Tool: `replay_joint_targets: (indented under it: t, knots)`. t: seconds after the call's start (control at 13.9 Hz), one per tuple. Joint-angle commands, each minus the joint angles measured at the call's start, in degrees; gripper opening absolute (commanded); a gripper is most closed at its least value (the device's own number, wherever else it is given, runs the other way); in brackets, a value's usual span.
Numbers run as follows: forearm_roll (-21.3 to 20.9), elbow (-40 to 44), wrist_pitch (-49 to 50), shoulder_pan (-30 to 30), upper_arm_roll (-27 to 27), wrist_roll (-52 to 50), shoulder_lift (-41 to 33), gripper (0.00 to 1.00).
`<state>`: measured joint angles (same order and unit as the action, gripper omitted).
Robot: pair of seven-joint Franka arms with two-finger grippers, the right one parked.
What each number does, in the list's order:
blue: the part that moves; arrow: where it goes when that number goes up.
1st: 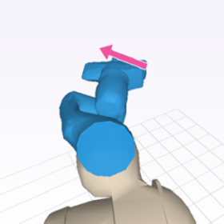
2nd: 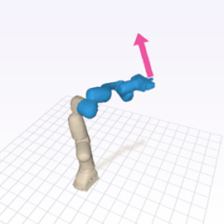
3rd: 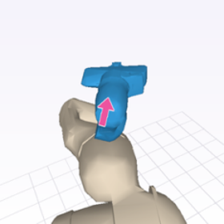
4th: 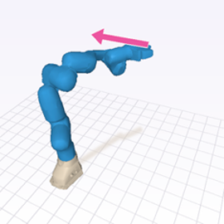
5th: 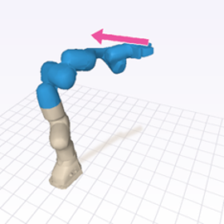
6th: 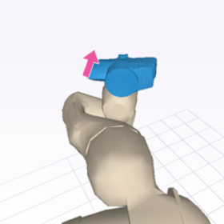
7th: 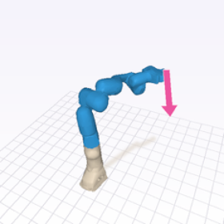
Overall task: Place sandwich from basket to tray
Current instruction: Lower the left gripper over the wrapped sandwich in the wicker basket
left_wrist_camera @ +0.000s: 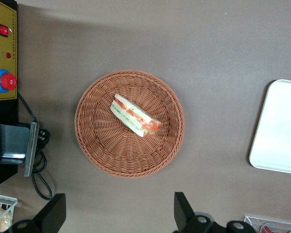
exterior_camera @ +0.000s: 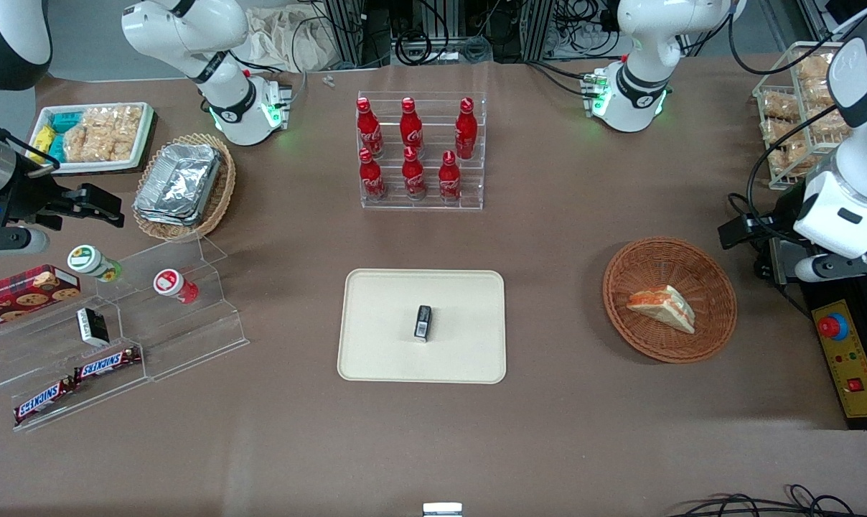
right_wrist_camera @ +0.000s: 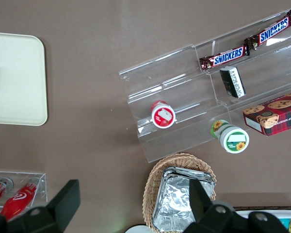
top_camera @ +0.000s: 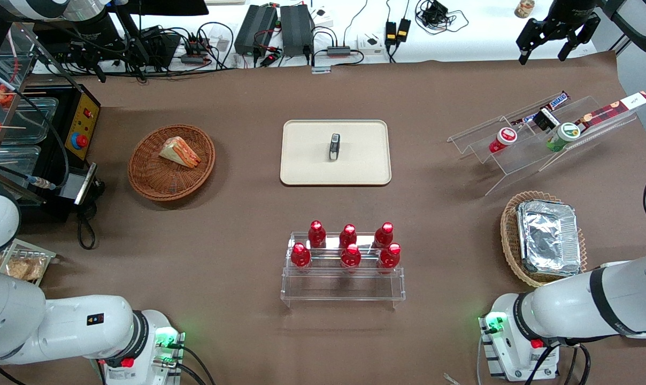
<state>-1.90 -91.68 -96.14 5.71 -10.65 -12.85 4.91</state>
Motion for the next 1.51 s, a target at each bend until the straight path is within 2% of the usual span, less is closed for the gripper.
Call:
replay_joint_targets:
  t: [0.0,0.29,0.36,0.58,1.01,1.15,1.44]
  knots:
    - [-0.2,1.4,2.4,0.6,-0.3,0.6,0.5,1.00]
    - [-1.0,0.9,3.3,0.5,-0.2,-1.1,1.2,1.00]
    - [-1.4,-1.1,2.4,0.4,-0.2,-5.8,1.2,1.00]
    - [-1.5,-4.6,-1.9,0.4,-0.3,-29.0,3.6,1.00]
    - [-1.0,-18.3,-16.8,2.2,0.1,-43.9,6.2,0.99]
    - [-1.3,-18.4,-17.4,1.0,-0.2,-49.8,8.7,0.99]
    - [-1.5,-19.1,-22.0,-1.4,-0.2,-53.4,11.3,0.99]
